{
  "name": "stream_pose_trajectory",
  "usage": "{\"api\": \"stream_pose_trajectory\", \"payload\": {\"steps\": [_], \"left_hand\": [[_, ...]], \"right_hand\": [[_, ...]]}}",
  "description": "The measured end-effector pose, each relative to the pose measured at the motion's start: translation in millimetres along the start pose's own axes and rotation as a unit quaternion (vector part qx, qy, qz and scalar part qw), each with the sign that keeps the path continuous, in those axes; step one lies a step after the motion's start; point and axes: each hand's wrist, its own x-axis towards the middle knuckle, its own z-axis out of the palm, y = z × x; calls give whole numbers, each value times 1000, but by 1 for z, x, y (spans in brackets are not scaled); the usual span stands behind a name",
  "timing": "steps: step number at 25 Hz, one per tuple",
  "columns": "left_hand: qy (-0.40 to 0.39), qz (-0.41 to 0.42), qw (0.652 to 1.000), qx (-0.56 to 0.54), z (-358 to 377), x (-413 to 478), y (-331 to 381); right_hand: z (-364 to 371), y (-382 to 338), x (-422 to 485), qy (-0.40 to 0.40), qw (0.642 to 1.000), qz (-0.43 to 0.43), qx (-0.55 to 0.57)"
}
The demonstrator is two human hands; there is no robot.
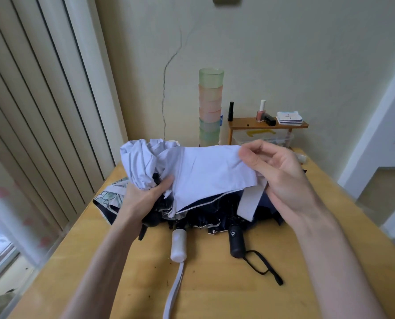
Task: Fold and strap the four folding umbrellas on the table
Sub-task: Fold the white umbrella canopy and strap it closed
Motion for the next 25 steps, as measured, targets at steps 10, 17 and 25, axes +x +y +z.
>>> {"api": "stream_pose_trajectory", "payload": {"steps": [10,17,25], "left_hand": [[-298,-2,955,12,17,-25,8],[-274,-34,961,28,21,-24,7],[-233,-67,969,-47,25,-28,7]], "right_hand": [[120,-14,85,-71,979,133,-140],[155,-1,105,-253,915,286,-131],[121,-10,96,-237,967,60,-71]]}}
